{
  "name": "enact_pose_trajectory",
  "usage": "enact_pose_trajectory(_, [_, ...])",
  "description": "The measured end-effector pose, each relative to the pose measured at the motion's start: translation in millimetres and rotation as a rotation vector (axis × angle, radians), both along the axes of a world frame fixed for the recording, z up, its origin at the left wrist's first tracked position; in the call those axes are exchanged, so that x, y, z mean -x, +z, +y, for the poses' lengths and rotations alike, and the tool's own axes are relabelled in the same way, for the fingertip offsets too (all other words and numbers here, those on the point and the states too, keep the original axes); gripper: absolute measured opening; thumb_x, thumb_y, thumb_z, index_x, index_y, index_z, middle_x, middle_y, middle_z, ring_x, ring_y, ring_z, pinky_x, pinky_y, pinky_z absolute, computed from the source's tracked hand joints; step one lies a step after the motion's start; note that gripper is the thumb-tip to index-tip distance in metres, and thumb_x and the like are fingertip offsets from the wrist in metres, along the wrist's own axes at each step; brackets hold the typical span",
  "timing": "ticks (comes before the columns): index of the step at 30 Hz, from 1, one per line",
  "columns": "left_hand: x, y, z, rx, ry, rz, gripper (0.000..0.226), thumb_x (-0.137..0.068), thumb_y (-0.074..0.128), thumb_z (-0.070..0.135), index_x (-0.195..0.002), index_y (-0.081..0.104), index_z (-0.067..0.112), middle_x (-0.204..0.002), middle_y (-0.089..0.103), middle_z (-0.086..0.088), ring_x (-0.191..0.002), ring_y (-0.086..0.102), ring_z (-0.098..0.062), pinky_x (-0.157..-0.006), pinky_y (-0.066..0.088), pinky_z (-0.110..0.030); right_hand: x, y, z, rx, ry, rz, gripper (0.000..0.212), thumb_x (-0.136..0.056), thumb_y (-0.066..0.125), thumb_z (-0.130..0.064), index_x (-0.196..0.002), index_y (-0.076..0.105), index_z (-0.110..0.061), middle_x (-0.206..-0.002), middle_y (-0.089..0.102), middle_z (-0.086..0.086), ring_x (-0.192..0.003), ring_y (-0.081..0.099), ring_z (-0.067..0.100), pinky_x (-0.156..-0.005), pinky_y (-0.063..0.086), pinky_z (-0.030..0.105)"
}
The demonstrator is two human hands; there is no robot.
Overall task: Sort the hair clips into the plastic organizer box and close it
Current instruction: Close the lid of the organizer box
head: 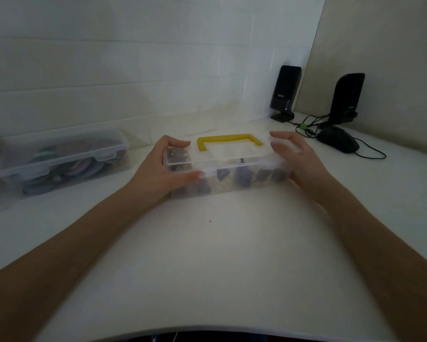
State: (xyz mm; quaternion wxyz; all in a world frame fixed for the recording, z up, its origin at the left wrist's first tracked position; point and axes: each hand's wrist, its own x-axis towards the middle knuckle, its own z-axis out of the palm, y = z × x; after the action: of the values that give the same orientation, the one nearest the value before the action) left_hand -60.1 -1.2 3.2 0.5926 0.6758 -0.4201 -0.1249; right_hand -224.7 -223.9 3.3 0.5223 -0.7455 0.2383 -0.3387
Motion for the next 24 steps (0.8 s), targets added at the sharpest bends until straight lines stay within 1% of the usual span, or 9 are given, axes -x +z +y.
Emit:
enact_pose_trajectory(3, [-4,-4,2,-0.058,0.057,-0.106,0.059,-0.045,0.083,0.052,-0.093,0.052,0.041,-0.106,0.058,0.015,-0.098,0.059,-0.008,-0.092,0.051,-0.029,-3,2,2,-0.078,0.016,-0.032,0.018,-0.086,0.063,-0.032,-0.104,0.063,-0.029,-0.101,0.061,-0.004,-0.071,0.058,0.003,-0.062,0.045,0.023])
enact_pose_trajectory(5, [-2,-6,1,-0.044,0.066,-0.135,0.054,-0.045,0.078,0.054,-0.091,0.052,0.045,-0.111,0.059,0.01,-0.102,0.059,-0.01,-0.097,0.05,-0.038,-3,1,4,-0.018,-0.052,-0.044,0.018,-0.087,0.062,-0.033,-0.102,0.062,-0.026,-0.101,0.06,-0.01,-0.077,0.056,0.008,-0.065,0.044,0.023])
enact_pose_trajectory(7, [0,-7,1,-0.064,0.12,-0.234,0.05,-0.051,0.083,0.048,-0.091,0.053,0.046,-0.137,0.049,0.0,-0.116,0.048,0.008,-0.106,0.041,-0.027,-3,-1,7,0.154,-0.139,-0.027,0.019,-0.089,0.057,-0.038,-0.103,0.062,-0.026,-0.112,0.06,-0.011,-0.089,0.054,0.008,-0.068,0.041,0.015])
enact_pose_trajectory(9, [-1,-6,0,-0.107,0.226,-0.453,0.045,-0.062,0.083,0.038,-0.098,0.056,0.039,-0.158,0.016,-0.004,-0.121,0.025,0.024,-0.105,0.023,-0.005,-3,-3,8,0.367,-0.152,0.053,0.024,-0.091,0.053,-0.041,-0.11,0.063,-0.03,-0.145,0.041,-0.002,-0.12,0.04,-0.001,-0.084,0.033,0.014])
enact_pose_trajectory(11, [-2,-4,1,-0.102,0.244,-0.621,0.052,-0.066,0.075,0.049,-0.111,0.063,0.025,-0.157,0.022,-0.001,-0.134,0.027,0.004,-0.116,0.016,-0.018,1,-3,7,0.567,-0.107,0.139,0.033,-0.087,0.059,-0.04,-0.12,0.06,-0.033,-0.155,0.022,-0.005,-0.128,0.018,-0.009,-0.102,0.023,0.02])
enact_pose_trajectory(13, [-1,-3,2,-0.145,0.212,-0.691,0.066,-0.068,0.059,0.058,-0.122,0.061,0.02,-0.145,0.045,0.0,-0.135,0.037,-0.01,-0.119,0.015,-0.037,3,-3,2,0.732,-0.099,0.204,0.047,-0.081,0.065,-0.042,-0.126,0.056,-0.033,-0.151,0.031,-0.006,-0.136,0.013,-0.003,-0.114,0.017,0.034])
enact_pose_trajectory(15, [1,-3,2,-0.15,0.206,-0.732,0.065,-0.071,0.051,0.059,-0.125,0.06,0.023,-0.135,0.056,0.0,-0.131,0.044,-0.017,-0.115,0.026,-0.035,4,-1,1,0.771,-0.124,0.226,0.053,-0.078,0.066,-0.045,-0.128,0.054,-0.033,-0.144,0.043,-0.008,-0.14,0.018,0.005,-0.116,0.014,0.036])
enact_pose_trajectory(19, [1,-3,0,-0.2,0.245,-0.801,0.063,-0.076,0.044,0.057,-0.125,0.061,0.022,-0.132,0.059,-0.002,-0.128,0.048,-0.021,-0.108,0.029,-0.027,1,-1,7,0.8,-0.174,0.224,0.052,-0.08,0.067,-0.042,-0.129,0.054,-0.029,-0.138,0.051,-0.007,-0.135,0.034,0.011,-0.104,0.022,0.021])
enact_pose_trajectory(24, [2,-4,-4,-0.291,0.314,-0.975,0.059,-0.084,0.038,0.049,-0.123,0.062,0.013,-0.127,0.062,-0.01,-0.121,0.057,-0.028,-0.105,0.041,-0.047,-6,-8,13,1.06,-0.313,0.261,0.043,-0.08,0.062,-0.028,-0.115,0.063,-0.004,-0.116,0.066,0.017,-0.117,0.056,0.037,-0.092,0.047,0.046])
